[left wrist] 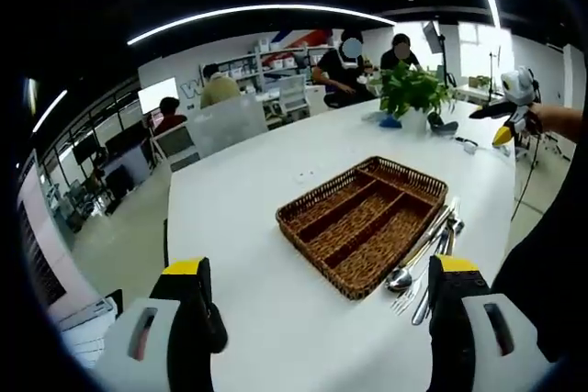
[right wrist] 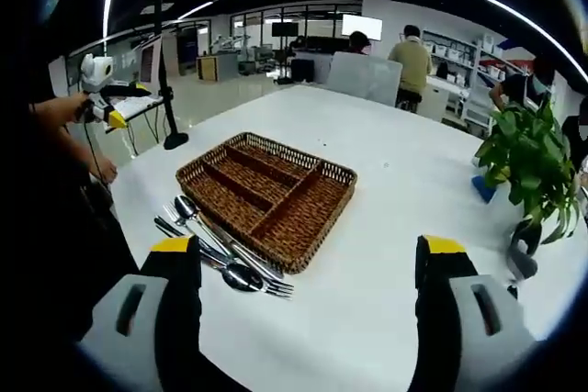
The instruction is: Arrange the knives, forks, and spoons in their matching storage slots by inserting each utensil handle-first until every utensil is classified and aligned in the correct compartment
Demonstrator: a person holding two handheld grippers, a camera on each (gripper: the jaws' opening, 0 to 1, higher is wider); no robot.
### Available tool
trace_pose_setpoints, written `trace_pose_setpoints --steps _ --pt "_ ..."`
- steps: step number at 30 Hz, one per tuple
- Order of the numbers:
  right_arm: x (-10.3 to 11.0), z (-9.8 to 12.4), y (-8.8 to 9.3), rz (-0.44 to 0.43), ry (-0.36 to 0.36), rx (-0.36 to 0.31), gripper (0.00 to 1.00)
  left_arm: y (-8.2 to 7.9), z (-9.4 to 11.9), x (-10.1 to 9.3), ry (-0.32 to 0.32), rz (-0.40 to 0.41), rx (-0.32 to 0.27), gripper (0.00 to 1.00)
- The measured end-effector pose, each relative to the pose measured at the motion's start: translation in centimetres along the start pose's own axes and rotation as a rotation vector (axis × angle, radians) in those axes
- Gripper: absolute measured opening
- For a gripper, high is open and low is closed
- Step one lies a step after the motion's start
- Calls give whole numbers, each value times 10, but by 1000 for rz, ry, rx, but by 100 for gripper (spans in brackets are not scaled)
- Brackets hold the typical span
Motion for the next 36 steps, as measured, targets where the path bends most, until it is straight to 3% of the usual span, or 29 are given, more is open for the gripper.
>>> trace_pose_setpoints --steps 20,36 --pt "-1 -2 0 -4 -17 7 100 -2 4 -2 -16 13 -11 100" --pt "-4 -2 -4 -31 -20 -31 100 -4 7 2 -30 5 -3 100"
Point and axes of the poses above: the point that each gripper's makers call its tool centre point, and the gripper's own axes: z roughly backward along the fingers, x roughly to its left, y roughly out of its underside, the point moved 7 cm from there along z, roughly backward along the fingers, and after that the axes turned 15 degrees about z, right-handed, at the moved point
